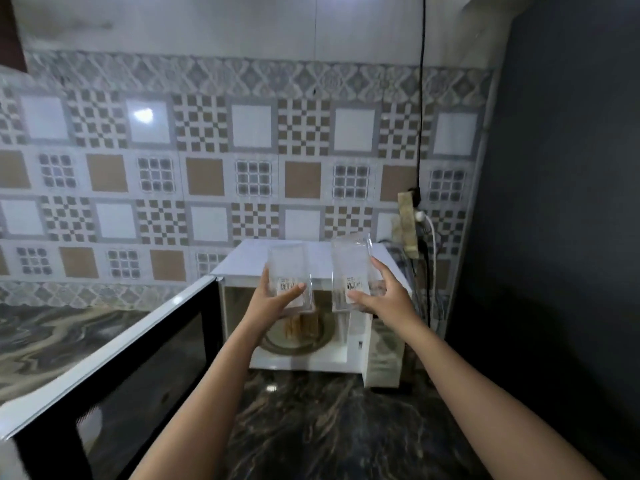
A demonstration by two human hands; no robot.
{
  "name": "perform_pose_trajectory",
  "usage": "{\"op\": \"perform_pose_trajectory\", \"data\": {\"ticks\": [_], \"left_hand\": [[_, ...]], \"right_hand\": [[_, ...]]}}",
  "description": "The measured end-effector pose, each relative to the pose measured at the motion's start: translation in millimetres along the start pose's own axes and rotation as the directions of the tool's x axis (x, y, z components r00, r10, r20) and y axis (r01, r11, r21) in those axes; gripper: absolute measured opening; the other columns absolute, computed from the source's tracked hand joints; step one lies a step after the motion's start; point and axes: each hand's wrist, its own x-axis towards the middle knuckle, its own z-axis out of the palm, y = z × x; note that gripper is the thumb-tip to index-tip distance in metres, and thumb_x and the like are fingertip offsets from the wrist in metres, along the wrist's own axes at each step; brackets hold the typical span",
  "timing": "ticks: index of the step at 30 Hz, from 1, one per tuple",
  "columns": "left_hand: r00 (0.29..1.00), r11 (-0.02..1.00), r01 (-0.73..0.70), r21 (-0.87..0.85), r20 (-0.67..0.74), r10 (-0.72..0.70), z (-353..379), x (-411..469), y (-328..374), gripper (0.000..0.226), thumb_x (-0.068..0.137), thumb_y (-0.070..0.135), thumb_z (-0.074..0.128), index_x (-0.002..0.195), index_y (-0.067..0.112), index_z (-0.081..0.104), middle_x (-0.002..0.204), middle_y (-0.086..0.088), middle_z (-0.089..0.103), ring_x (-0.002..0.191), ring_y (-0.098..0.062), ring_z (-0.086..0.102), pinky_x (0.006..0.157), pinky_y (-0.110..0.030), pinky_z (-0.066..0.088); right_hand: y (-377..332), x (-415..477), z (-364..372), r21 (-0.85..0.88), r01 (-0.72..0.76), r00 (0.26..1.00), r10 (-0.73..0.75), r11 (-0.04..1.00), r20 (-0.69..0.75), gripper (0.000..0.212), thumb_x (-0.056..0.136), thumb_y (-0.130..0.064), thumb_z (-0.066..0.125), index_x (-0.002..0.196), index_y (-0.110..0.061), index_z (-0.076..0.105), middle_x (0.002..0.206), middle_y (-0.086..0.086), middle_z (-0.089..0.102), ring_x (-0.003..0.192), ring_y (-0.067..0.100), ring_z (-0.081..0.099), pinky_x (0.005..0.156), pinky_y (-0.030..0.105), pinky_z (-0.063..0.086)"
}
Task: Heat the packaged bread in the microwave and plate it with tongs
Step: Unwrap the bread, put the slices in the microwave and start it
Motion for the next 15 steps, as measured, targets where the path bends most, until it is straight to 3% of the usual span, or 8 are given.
{"op": "perform_pose_trajectory", "data": {"ticks": [2,4,6,8,9,12,15], "left_hand": [[1.0,1.0,0.005,0.02,-0.004,-0.005,2.7,27.4,9.7,0.086,0.08,0.022,0.071,0.147,0.027,0.018,0.137,-0.002,0.049,0.114,-0.021,0.057,0.087,-0.032,0.053],[1.0,0.997,0.001,0.075,-0.008,0.0,5.4,55.4,13.3,0.085,0.083,0.021,0.069,0.149,0.023,0.014,0.142,-0.001,0.04,0.13,-0.027,0.044,0.101,-0.039,0.044],[1.0,0.994,0.017,0.11,-0.004,-0.017,5.1,82.9,11.8,0.087,0.083,0.021,0.069,0.149,0.023,0.013,0.148,-0.006,0.033,0.136,-0.03,0.036,0.102,-0.043,0.045],[1.0,0.987,0.027,0.158,-0.008,-0.026,2.9,105.6,7.9,0.084,0.082,0.024,0.07,0.148,0.024,0.018,0.145,-0.001,0.037,0.132,-0.03,0.042,0.101,-0.047,0.047],[0.999,0.982,0.036,0.185,-0.006,-0.036,0.8,116.5,5.0,0.082,0.082,0.026,0.07,0.147,0.023,0.02,0.145,-0.002,0.038,0.129,-0.029,0.045,0.097,-0.045,0.05],[0.996,0.963,0.093,0.252,-0.026,-0.089,-1.5,144.2,-4.5,0.076,0.086,0.024,0.065,0.147,0.021,0.019,0.144,-0.008,0.04,0.121,-0.026,0.051,0.073,-0.024,0.055],[0.982,0.932,0.187,0.31,-0.074,-0.172,-5.6,167.1,-13.0,0.081,0.087,0.025,0.063,0.149,0.025,0.011,0.148,-0.015,0.034,0.121,-0.031,0.052,0.091,-0.035,0.051]], "right_hand": [[-1.7,29.4,-0.4,0.024,-0.046,0.999,0.046,0.999,0.004,0.085,0.074,-0.025,0.078,0.144,-0.032,0.03,0.136,0.008,0.048,0.113,0.023,0.057,0.089,0.039,0.055],[-1.8,57.1,0.4,0.03,-0.095,0.995,0.094,0.995,0.021,0.084,0.074,-0.023,0.078,0.143,-0.031,0.031,0.132,0.011,0.051,0.095,0.018,0.065,0.073,0.028,0.059],[-0.2,80.1,3.3,0.009,-0.131,0.991,0.131,0.991,0.013,0.082,0.076,-0.019,0.077,0.143,-0.026,0.03,0.131,0.013,0.051,0.076,0.011,0.064,0.055,0.016,0.052],[4.7,100.4,6.2,0.0,-0.169,0.986,0.169,0.986,0.0,0.081,0.076,-0.015,0.077,0.143,-0.019,0.032,0.132,0.013,0.051,0.077,0.011,0.063,0.048,0.013,0.048],[7.0,109.2,7.3,-0.026,-0.184,0.983,0.184,0.983,-0.007,0.079,0.075,-0.015,0.078,0.141,-0.017,0.034,0.133,0.012,0.051,0.084,0.014,0.062,0.052,0.015,0.05],[18.2,134.7,11.0,-0.108,-0.226,0.974,0.224,0.968,-0.034,0.072,0.07,-0.018,0.081,0.132,-0.015,0.044,0.13,0.01,0.053,0.104,0.022,0.059,0.083,0.032,0.054],[27.8,151.2,18.9,-0.139,-0.27,0.963,0.265,0.953,-0.051,0.067,0.071,-0.021,0.081,0.129,-0.013,0.048,0.128,0.009,0.055,0.107,0.023,0.058,0.084,0.029,0.049]]}}
